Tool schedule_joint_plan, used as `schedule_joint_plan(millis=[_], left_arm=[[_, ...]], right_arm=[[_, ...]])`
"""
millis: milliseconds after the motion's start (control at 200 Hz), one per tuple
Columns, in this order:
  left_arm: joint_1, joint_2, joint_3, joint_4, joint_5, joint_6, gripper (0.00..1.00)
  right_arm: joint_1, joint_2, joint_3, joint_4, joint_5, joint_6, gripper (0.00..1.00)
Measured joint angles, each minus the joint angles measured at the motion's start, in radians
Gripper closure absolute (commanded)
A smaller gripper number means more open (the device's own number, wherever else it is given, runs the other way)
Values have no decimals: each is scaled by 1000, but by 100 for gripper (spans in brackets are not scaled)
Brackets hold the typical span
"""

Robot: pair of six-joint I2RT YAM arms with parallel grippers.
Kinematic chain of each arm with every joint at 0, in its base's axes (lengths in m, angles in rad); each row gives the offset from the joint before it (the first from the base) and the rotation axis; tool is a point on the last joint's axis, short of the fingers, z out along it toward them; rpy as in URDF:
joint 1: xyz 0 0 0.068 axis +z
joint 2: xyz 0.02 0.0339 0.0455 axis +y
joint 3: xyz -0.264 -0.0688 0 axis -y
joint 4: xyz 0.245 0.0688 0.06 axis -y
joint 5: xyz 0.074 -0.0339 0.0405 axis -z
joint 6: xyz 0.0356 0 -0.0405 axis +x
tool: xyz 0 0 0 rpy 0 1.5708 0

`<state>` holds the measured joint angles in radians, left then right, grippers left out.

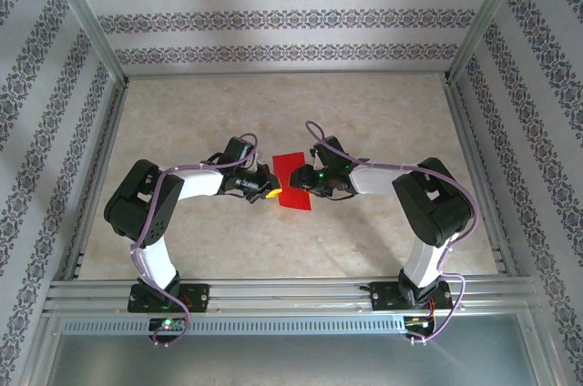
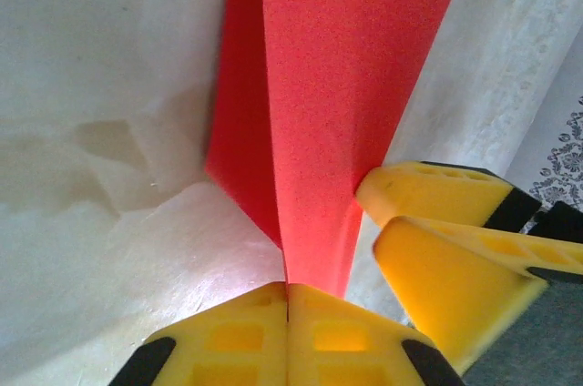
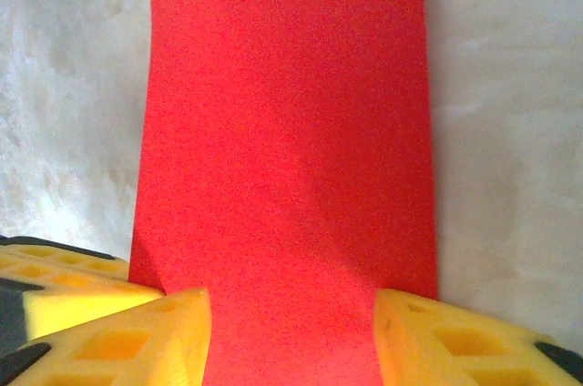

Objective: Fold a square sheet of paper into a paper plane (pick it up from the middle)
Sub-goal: Third fold the triangle at the center of the table.

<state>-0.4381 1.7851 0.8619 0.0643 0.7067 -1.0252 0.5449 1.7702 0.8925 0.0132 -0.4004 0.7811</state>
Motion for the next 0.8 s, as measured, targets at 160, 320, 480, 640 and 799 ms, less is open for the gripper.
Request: schedule_joint_plan(millis=[160, 320, 480, 640, 799], left_arm=[[0, -3, 0, -1, -4, -37, 100], [0, -26, 0, -1, -7, -83, 100], [0, -31, 6, -5, -8, -114, 100], [0, -31, 26, -7, -7, -140, 100], [0, -31, 40, -8, -7, -155, 100]], right_arm=[[-11, -116, -8, -13, 40, -142, 33], [-3, -287, -75, 16, 102, -357, 29], [70, -346, -135, 25, 198, -571, 29], [200, -348, -169, 36, 286, -745, 28], [309, -317, -178, 82, 373, -849, 30]])
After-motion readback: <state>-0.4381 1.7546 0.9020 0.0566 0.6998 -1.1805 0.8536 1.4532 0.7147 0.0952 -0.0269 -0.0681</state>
